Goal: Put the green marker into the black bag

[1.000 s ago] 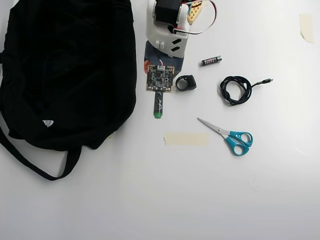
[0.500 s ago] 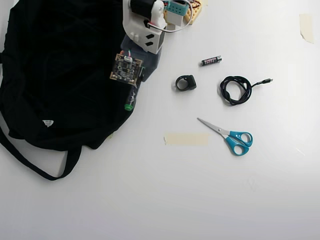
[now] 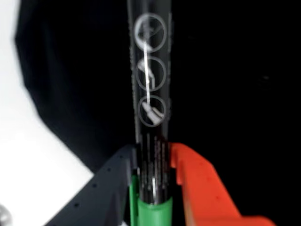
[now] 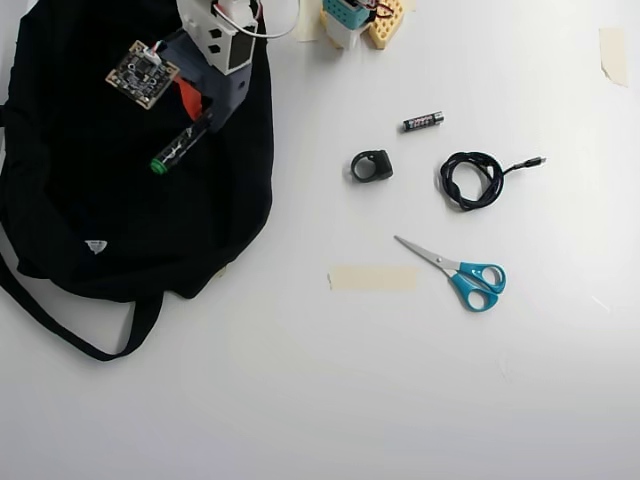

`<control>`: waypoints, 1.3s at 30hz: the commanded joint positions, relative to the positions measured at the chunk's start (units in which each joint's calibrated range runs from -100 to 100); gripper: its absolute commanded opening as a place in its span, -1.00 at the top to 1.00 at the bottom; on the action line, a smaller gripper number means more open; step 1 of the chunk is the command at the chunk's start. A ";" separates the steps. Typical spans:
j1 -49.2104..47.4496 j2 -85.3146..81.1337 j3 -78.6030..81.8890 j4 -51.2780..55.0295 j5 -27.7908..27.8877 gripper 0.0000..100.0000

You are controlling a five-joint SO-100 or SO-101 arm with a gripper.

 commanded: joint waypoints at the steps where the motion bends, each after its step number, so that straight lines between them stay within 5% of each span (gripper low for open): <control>1: 4.14 -3.03 -1.18 -0.60 0.07 0.96; 13: 21.87 -1.95 -0.19 0.00 0.13 0.96; 20: 24.11 -1.78 4.57 -5.94 0.60 0.94; 24: 23.81 -1.78 4.93 -6.97 0.65 0.76; 27: 23.67 -1.78 5.11 -6.20 1.02 0.24; 35: 21.87 -1.95 5.56 -6.11 0.65 0.32; 39: 19.70 -2.94 5.20 -3.36 0.49 0.78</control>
